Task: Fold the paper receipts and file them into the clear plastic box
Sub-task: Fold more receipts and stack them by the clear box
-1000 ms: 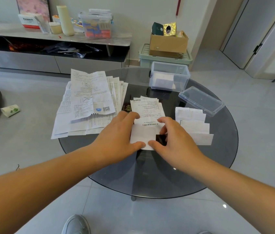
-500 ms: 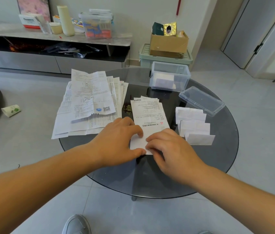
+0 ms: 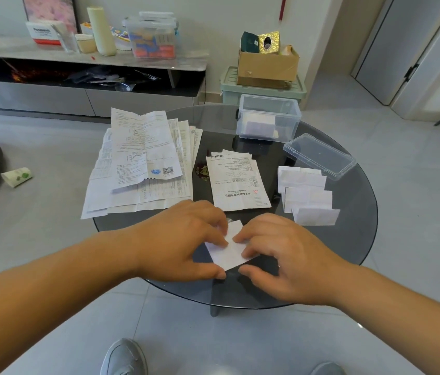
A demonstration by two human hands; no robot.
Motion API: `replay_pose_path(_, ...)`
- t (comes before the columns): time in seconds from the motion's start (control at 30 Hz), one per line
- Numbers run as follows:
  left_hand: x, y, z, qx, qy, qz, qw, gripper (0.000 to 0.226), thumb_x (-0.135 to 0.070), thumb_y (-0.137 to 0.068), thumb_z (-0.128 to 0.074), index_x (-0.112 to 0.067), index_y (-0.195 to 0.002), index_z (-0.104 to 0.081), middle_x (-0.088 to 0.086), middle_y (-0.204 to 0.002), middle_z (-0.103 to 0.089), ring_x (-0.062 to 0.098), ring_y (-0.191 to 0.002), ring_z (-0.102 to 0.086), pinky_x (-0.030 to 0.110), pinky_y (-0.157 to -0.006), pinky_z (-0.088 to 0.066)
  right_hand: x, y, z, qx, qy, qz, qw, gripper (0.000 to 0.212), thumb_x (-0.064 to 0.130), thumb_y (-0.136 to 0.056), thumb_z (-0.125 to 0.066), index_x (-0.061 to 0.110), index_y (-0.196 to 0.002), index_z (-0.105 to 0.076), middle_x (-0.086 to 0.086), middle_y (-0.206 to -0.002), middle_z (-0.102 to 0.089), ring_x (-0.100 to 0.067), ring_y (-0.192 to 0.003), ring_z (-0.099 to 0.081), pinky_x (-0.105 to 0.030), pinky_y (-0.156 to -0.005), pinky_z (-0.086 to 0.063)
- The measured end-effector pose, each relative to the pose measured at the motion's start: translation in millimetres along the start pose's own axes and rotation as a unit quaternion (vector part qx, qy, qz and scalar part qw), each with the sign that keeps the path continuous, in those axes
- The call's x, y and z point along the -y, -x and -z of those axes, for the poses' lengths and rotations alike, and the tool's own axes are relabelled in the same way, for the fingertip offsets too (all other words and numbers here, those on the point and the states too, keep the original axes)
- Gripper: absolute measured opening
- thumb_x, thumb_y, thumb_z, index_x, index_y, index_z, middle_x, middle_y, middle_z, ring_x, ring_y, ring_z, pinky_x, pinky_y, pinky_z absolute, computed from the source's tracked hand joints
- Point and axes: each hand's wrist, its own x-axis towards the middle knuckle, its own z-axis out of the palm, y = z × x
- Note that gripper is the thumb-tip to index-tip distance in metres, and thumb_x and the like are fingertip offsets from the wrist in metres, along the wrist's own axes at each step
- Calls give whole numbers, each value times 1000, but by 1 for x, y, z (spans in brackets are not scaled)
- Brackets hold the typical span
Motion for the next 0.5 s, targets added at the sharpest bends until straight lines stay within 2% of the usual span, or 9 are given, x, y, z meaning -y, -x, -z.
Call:
replay_pose_path(0.1, -9, 7, -5, 14, 8, -39, 999, 63, -76, -85, -50, -35, -132, -61, -19, -142, -45, 1, -130, -39, 24, -108, -37, 1, 9, 3, -1, 13, 17, 1000, 32, 52, -88, -62, 24, -100, -70, 11, -115, -67, -12, -105, -56, -34, -85, -51)
replay_pose_path(0.17, -15, 11, -8, 17, 13, -51, 998, 64, -78, -84, -50, -38, -133, -58, -18, -142, -42, 2, -129, -39, 26, -109, -38, 4, 16, 3, 3, 14, 20, 1000, 39, 56, -87, -64, 26, -112, -66, 13, -118, -64, -11, -106, -55, -35, -86, -49)
replay_pose_path(0.23, -21, 15, -11, 7, 17, -60, 998, 61, -77, -84, -52, -39, -132, -58, -18, -135, -43, 3, -123, -42, 27, -105, -41, 9, 22, 2, 11, 21, 27, 999, 48, 62, -86, -63, 28, -119, -63, 14, -120, -62, -10, -109, -53, -34, -88, -47)
replay_pose_path(0.37, -31, 15, -22, 1, 35, -64, 997, 56, -69, -83, -63, -40, -131, -57, -18, -127, -43, 3, -109, -43, 20, -96, -40, 13, 29, -1, 19, 20, 36, 999, 58, 71, -80, -64, 29, -120, -62, 15, -122, -60, -9, -111, -51, -31, -92, -45)
replay_pose_path(0.43, -31, 15, -29, -29, 40, -56, 997, 56, -65, -79, -70, -39, -127, -57, -17, -122, -48, 4, -107, -45, 23, -94, -42, 11, 33, -3, 11, 12, 27, 1000, 62, 71, -77, -68, 29, -122, -60, 15, -122, -60, -6, -110, -50, -28, -93, -46)
replay_pose_path(0.5, -30, 15, -33, -65, 39, -38, 996, 58, -69, -75, -70, -39, -123, -56, -17, -118, -52, 5, -109, -45, 27, -94, -42, 9, 35, -6, -8, -11, 11, 1000, 62, 67, -75, -73, 30, -122, -58, 14, -118, -61, -5, -107, -50, -29, -92, -48)
